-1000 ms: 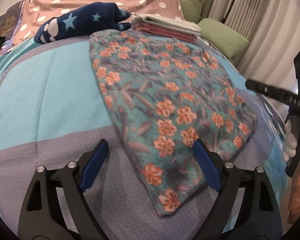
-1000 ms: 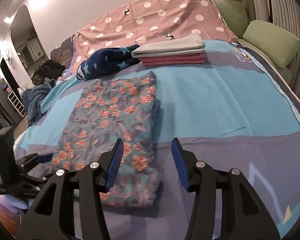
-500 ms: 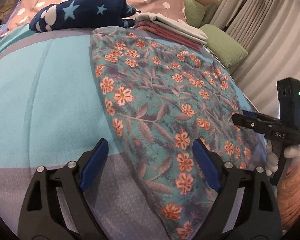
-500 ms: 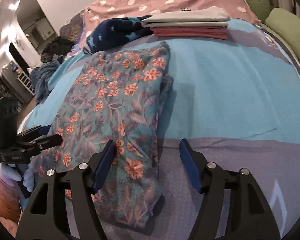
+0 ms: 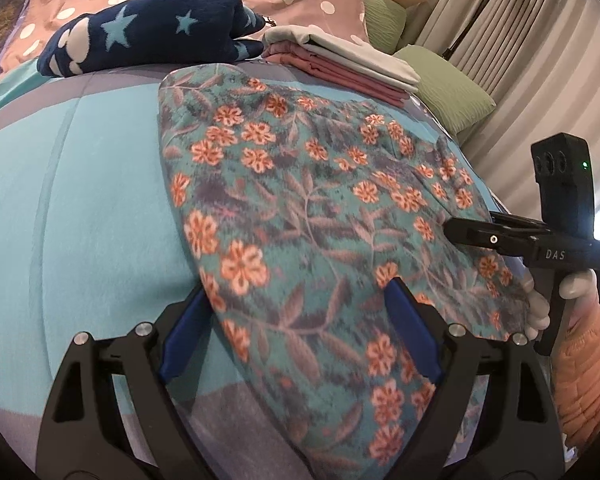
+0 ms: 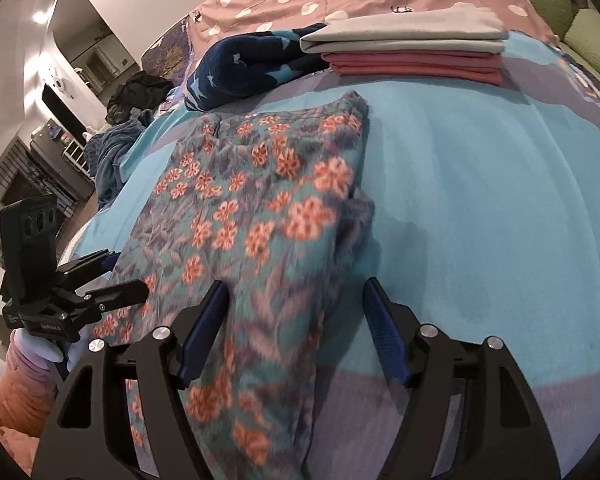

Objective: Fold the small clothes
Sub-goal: 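Press and smooth the folded flowered shirt with both grippers, then grasp the folded shirt edge with the left gripper while the right gripper grasps it too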

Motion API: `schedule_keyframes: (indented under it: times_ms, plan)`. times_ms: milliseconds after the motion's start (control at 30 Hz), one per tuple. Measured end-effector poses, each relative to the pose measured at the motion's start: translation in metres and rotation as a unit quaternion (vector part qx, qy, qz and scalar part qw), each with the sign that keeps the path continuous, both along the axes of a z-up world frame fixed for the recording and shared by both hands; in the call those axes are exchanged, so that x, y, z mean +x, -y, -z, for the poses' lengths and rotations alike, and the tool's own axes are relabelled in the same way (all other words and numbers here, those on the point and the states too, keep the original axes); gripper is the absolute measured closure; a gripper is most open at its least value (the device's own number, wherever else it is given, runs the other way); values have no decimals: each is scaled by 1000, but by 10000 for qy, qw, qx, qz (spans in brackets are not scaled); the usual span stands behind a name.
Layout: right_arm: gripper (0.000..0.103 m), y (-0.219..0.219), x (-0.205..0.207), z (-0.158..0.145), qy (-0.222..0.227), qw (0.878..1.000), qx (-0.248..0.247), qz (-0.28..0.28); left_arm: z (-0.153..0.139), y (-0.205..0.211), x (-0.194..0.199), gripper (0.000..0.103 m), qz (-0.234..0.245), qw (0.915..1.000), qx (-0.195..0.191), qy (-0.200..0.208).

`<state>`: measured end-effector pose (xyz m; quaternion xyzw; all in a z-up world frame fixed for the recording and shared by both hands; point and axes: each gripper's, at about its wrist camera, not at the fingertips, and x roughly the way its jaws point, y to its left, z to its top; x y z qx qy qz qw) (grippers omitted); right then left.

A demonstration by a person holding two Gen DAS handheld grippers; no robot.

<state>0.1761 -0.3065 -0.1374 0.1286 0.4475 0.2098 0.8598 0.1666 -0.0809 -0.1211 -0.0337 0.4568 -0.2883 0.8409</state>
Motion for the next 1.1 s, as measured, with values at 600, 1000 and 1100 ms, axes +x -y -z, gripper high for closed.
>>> schedule_keyframes:
  times_ms: [600, 1000, 1100]
  plan:
    - [39, -10, 57, 5, 144, 9979, 280, -562, 2, 20, 53, 17, 345, 9993, -31, 168]
    - [76, -30, 48, -4, 564, 9954, -587, -514, -1, 18, 59, 75, -66, 9987, 257, 445]
    - [82, -51, 30, -17, 1065, 9823, -1445, -534, -12, 24, 49, 86, -44, 9951, 543, 822]
